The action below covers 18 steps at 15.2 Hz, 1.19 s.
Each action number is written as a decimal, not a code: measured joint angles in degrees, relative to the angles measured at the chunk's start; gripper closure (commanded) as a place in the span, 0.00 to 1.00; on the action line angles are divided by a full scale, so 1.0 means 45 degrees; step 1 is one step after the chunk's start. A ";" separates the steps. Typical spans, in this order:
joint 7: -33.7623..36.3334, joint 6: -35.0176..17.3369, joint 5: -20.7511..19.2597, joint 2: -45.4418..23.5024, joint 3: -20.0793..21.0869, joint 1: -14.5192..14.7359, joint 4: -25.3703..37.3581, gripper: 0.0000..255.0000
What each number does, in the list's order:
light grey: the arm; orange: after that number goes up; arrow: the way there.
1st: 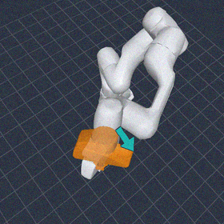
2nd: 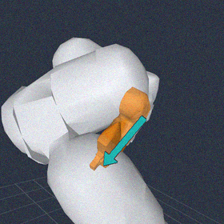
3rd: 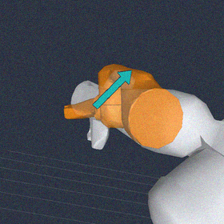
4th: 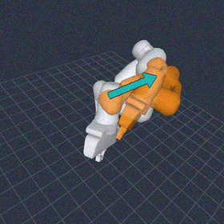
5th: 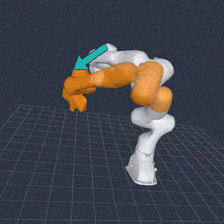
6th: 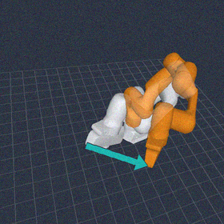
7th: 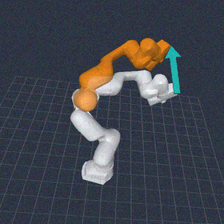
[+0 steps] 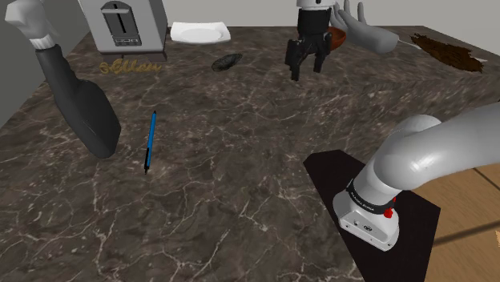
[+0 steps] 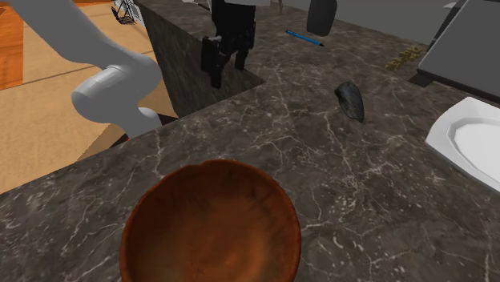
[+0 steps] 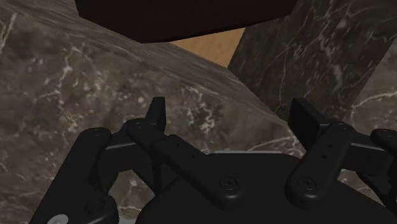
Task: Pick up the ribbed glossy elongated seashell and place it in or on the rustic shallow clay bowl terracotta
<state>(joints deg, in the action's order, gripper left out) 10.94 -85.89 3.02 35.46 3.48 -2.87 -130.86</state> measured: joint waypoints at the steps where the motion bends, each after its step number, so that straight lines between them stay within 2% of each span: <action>1: 0.0632 -0.0136 0.0181 -0.0421 0.0218 -0.0083 0.0353 0.00; 4: 0.2579 -0.0723 0.0670 -0.1425 0.0894 -0.0297 0.1011 0.00; 8: 0.5132 -0.1241 0.0947 -0.3254 0.1640 -0.0620 0.2677 0.00; 13: 0.8196 -0.1714 0.0860 -0.5293 0.2259 -0.0937 0.4686 0.00; 18: 1.1192 -0.1847 0.0370 -0.7604 0.2583 -0.1060 0.7260 0.00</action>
<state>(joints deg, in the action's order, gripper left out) 61.31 -94.20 4.68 1.24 15.10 -7.63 -98.19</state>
